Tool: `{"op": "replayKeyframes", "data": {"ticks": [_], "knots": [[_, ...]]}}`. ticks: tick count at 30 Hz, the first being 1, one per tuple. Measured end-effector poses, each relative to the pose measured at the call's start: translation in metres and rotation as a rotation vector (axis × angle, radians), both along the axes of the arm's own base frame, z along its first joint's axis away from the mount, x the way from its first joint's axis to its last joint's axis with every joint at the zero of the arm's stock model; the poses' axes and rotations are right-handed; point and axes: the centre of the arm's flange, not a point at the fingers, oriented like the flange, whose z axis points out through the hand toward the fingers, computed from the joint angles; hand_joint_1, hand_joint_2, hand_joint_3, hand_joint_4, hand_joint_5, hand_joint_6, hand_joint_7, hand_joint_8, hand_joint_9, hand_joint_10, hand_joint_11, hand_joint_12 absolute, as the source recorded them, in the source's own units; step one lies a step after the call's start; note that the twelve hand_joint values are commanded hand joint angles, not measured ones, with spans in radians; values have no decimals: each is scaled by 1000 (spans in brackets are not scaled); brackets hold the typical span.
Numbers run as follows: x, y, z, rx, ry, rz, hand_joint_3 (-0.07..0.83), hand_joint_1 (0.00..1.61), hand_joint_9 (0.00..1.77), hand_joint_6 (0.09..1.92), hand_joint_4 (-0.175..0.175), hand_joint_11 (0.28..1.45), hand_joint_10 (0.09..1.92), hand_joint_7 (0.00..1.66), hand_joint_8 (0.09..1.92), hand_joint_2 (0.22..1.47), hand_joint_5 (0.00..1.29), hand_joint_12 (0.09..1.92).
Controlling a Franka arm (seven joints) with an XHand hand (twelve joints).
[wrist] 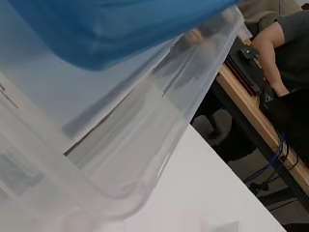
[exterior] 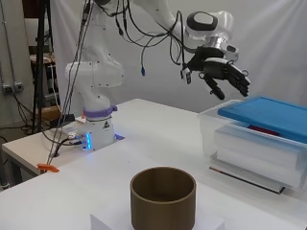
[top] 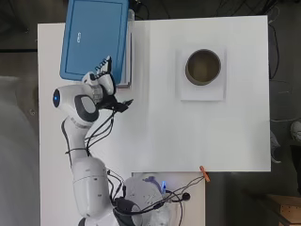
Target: Teleoperate dual arm-hand system to remove items from a box
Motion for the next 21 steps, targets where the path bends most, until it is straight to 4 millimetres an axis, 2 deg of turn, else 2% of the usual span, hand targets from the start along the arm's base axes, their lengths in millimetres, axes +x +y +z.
{"op": "replayKeyframes", "data": {"ticks": [3, 6, 13, 18, 21], "knots": [[15, -13, -33, -63, 34, -49, -8, 178, 478, 87, 144, 408, 87, 464, 87, 1009, 419, 87], [21, -14, -50, -93, 52, -60, -5, 175, 459, 87, 148, 417, 87, 436, 87, 1012, 400, 87], [26, 7, -62, -80, 83, -32, 0, 151, 460, 87, 157, 428, 87, 427, 87, 1019, 390, 87], [25, 5, -73, -100, 78, -21, -3, 133, 492, 87, 147, 431, 87, 460, 87, 1011, 399, 87], [21, 6, -72, -92, 60, -1, 0, 138, 500, 87, 149, 431, 87, 476, 87, 1016, 414, 87]]}}
